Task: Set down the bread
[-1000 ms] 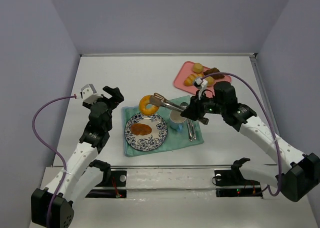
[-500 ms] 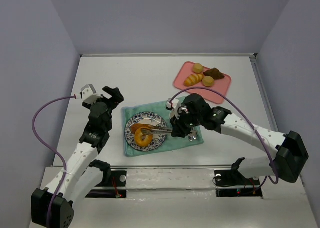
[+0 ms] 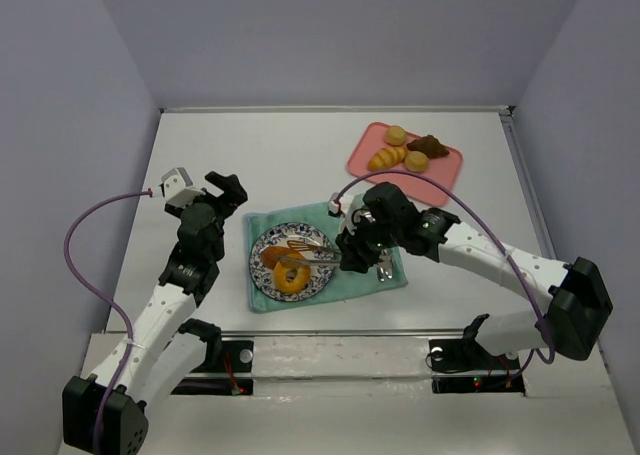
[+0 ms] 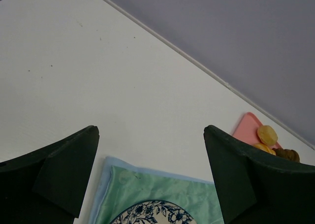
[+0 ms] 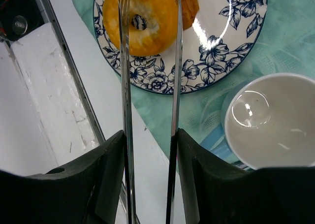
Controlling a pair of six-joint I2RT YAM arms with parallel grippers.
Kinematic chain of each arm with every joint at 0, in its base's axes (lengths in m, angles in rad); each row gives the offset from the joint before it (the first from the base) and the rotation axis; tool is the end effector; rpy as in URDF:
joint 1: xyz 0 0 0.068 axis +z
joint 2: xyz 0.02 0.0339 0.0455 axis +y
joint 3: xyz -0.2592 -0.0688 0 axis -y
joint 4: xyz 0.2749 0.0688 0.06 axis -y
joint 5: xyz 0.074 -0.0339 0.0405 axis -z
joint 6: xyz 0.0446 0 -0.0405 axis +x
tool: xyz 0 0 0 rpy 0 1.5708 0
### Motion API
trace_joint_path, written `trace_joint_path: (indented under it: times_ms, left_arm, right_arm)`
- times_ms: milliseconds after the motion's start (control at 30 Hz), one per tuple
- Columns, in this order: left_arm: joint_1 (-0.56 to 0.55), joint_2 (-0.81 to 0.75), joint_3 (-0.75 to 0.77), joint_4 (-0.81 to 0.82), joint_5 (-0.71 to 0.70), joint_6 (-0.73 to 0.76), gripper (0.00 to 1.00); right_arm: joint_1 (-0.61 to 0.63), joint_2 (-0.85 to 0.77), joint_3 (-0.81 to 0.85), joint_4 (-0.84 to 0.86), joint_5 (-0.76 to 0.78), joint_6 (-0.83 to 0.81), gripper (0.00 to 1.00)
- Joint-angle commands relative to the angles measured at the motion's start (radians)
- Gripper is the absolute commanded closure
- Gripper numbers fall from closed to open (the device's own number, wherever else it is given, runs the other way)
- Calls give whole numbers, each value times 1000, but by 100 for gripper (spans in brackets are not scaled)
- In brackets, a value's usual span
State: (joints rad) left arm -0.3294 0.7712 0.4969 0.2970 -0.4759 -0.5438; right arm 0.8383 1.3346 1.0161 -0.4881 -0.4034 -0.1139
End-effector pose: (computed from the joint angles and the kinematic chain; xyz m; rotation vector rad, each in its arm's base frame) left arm 0.2229 -0.0546 0.2800 -0.5353 1.4647 -0.3221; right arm 0.2002 0.2487 0.2534 -1.2979 2.0791 0.8149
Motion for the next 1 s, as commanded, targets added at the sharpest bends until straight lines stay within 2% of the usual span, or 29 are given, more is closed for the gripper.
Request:
trace_joint_path:
  times_ms: [0,167,267,300,467,600,800,967]
  left_arm:
    - [4,-3,-6,50,-36,-8,1]
    - [4,-4,-6,50,-36,-10,1]
    - [4,-3,-6,50,-35,-10,1]
    - [4,-3,-6,50,-33,-10,1]
    - [4,-4,-6,48,-32,-10,1]
    - [4,-6,-6,48,-30,-10,1]
    - [4,-12,-8,45,-35,-10,1]
    - [4,-6,-8,48,-32,-12,1]
  right_arm:
    - [4,-8,67,25,23,-12,50]
    - [4,-5,111,83,175,32,54]
    - [4,-18,144,150,343,109,54]
    - [4,-34,151,167,453,173,54]
    - [-33,-84,168,235,612,264,54]
    - [-119,-107,144,226,684,342,54]
    - [-353,-221,3,175,816,577,54]
    - [-501,-281,-117,103,871,640,53]
